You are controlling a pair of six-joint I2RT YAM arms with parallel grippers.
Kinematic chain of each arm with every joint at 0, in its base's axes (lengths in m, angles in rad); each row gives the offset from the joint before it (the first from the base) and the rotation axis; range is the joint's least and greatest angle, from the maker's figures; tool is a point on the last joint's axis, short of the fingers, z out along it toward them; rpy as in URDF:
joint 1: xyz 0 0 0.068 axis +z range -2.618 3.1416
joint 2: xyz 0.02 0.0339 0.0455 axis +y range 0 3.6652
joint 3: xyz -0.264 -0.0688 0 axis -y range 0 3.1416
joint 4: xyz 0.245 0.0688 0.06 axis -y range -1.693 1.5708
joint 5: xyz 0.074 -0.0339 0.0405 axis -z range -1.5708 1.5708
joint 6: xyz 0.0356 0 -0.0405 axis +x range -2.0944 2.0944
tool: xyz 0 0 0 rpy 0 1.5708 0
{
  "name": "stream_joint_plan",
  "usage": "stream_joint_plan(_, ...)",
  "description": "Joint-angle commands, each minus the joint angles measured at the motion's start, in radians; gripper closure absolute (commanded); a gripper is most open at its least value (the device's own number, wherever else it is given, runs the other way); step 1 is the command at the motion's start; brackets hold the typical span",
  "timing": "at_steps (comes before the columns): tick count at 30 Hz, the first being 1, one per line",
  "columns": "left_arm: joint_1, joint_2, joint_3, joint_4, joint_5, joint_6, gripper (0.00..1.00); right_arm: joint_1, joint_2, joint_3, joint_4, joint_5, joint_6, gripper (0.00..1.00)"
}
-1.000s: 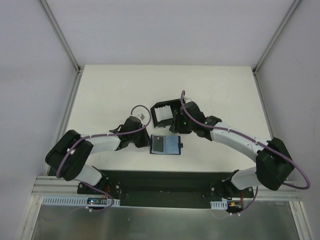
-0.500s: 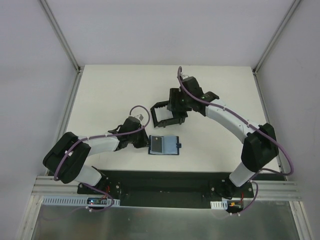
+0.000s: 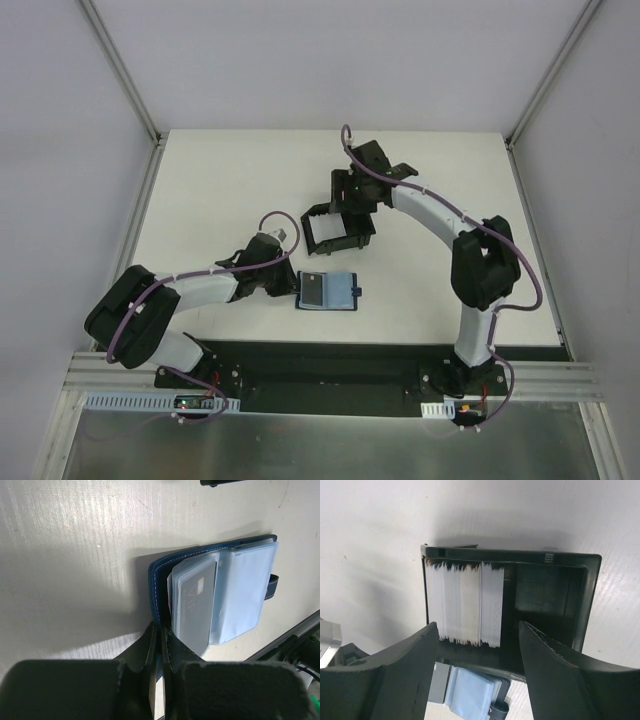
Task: Put the credit cards into the card holder
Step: Pick up the credit card from the storage box.
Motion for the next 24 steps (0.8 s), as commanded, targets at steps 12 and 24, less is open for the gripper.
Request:
stream_joint_plan(12,0.012,0.032,-0.01,-0.124,-0.044,0.054,1.0,-0.05,0.154,0.04,0.034,-0.201,0.023,0.26)
stream_joint_plan(24,0.012,0.04,-0.009,-0.124,-0.033,0.059,1.0,-0.053,0.173,0.03,0.082,-0.313,0.04,0.25)
